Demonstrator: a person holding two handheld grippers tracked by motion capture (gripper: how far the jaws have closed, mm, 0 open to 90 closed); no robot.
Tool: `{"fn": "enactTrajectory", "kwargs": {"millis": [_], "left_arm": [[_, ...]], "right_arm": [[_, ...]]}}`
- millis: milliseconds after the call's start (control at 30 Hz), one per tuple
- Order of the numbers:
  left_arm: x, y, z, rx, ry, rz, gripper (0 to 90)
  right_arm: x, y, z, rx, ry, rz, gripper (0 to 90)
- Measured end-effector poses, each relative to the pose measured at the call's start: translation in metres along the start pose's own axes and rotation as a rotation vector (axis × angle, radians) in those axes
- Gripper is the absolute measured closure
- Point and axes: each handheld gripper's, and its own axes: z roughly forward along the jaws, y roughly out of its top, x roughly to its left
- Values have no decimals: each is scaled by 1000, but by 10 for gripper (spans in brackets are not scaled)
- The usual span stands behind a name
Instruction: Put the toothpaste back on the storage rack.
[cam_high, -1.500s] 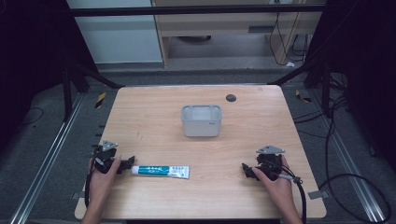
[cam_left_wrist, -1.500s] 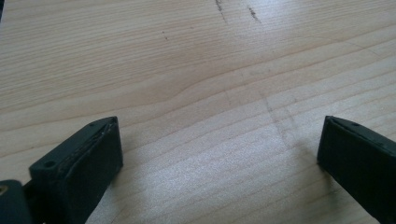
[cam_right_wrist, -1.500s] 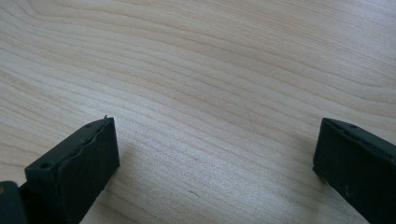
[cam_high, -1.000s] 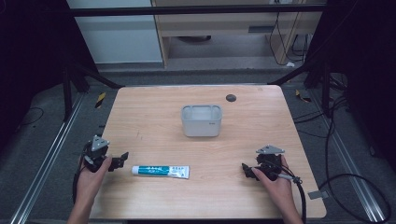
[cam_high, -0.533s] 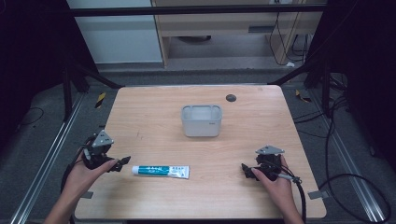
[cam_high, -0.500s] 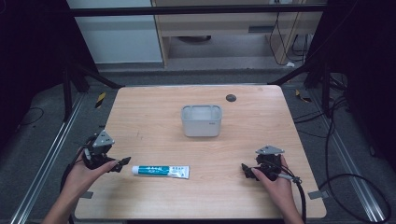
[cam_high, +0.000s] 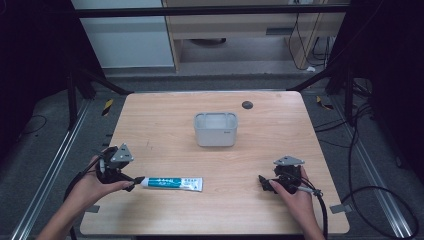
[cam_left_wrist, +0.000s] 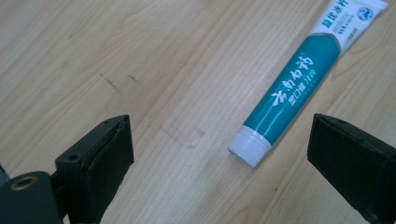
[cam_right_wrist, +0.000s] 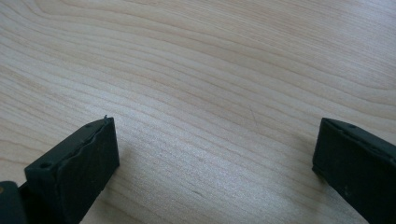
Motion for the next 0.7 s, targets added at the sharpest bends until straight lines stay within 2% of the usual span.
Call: {"fn": "enactTrajectory", "kwargs": {"millis": [33,67,100,133,167,200,233,267,367,400,467,600,700], "left_arm": [[-2,2,2,10,-13,19,67],[-4,6,3,35,-31,59,67],[-4,6,3,35,-31,59,67],[-7,10,6,53,-49,100,72],[-9,12,8,62,-58,120,79],[-9,12,8,62,-58,120,83],[-12,16,12,72,-79,151,90],[-12,16,12,72,-79,151,95],[-16,22,20,96,-110,199,118],[-16,22,20,96,-110,199,129],[-19,26,26,112,-132,230,151],[-22,31,32,128,-159,255,181],[-25,35,39,151,-178,288,190]], "right_arm": [[0,0,0,0,0,0,7],[0,0,0,0,0,0,7],[0,0,0,0,0,0,7],[0,0,0,0,1,1,7],[0,0,0,0,0,1,7],[0,0,0,0,0,1,7],[0,0,0,0,0,1,7],[0,0,0,0,0,1,7],[0,0,0,0,1,1,7],[0,0,0,0,1,1,7],[0,0,0,0,0,-1,7],[0,0,0,0,0,1,7],[0,0,0,0,1,1,7]]}}
